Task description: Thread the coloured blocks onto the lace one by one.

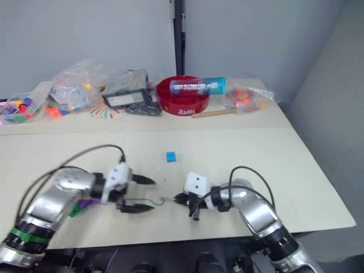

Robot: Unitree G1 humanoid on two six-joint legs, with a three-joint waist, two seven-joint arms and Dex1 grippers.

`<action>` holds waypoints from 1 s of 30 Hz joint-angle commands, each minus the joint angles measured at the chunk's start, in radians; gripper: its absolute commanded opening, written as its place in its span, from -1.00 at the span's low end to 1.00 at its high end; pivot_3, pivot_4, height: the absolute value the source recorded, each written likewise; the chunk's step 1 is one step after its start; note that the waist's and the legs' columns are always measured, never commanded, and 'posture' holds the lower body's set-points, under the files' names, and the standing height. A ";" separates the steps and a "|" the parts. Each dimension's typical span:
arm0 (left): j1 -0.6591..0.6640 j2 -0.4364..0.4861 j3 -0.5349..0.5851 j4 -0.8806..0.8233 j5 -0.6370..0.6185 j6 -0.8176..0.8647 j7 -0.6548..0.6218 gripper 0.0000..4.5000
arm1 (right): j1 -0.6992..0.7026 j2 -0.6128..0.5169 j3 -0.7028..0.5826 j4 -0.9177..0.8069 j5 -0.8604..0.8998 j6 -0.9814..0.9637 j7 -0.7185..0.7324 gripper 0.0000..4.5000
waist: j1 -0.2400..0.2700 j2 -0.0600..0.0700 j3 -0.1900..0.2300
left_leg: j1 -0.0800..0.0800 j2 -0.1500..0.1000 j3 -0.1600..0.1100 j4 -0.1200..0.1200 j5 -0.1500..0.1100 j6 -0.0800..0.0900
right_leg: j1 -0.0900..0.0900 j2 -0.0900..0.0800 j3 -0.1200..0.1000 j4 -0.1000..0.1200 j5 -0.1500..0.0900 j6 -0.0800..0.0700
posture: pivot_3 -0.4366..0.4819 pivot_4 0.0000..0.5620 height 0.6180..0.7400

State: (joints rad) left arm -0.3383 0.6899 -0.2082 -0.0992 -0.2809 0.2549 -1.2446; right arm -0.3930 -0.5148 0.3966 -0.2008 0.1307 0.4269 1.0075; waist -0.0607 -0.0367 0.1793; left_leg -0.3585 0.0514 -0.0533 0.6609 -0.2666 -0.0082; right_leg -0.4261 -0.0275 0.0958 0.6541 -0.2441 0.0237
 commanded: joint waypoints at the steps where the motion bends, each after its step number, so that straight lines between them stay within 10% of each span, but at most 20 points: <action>1: -0.013 -0.020 -0.019 0.009 0.036 -0.054 0.020 0.85 | -0.015 0.004 -0.004 -0.020 0.000 0.008 -0.009 -1.00 | 0.000 0.000 0.000 | 0.000 0.000 0.000 0.000 0.000 0.000 | 0.000 0.000 0.000 0.000 0.000 0.000 | -0.05 -0.47 0.85; 4: -0.021 -0.060 -0.039 0.043 0.066 -0.077 0.049 0.85 | -0.015 0.003 -0.001 -0.027 -0.002 0.014 -0.014 -1.00 | 0.000 0.000 0.000 | 0.001 0.000 0.000 0.000 0.000 0.000 | 0.000 0.000 0.000 0.000 0.000 0.000 | -0.05 -0.47 0.85; 17: -0.031 -0.101 -0.046 0.056 0.073 -0.066 0.055 -0.92 | -0.015 -0.005 -0.006 -0.038 0.004 0.032 -0.015 -1.00 | 0.000 0.000 0.000 | 0.000 0.000 0.000 0.000 0.000 0.000 | 0.001 0.000 0.000 0.000 0.000 0.000 | -0.05 -0.47 0.85; 30: -0.035 -0.096 -0.036 0.046 0.069 -0.051 0.057 -0.99 | -0.019 0.018 -0.022 -0.050 0.031 0.054 -0.023 -0.85 | 0.000 0.000 0.000 | 0.000 0.000 0.000 0.000 0.000 0.000 | 0.001 0.000 0.000 0.000 0.000 0.000 | -0.05 -0.47 0.85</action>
State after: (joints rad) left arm -0.3586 0.5961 -0.2583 -0.0250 -0.1979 0.2004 -1.1951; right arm -0.4045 -0.5153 0.3984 -0.2036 0.1360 0.4781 0.9975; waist -0.0608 -0.0366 0.1793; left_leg -0.3580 0.0511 -0.0535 0.6609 -0.2666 -0.0081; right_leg -0.4255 -0.0278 0.0958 0.6538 -0.2441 0.0238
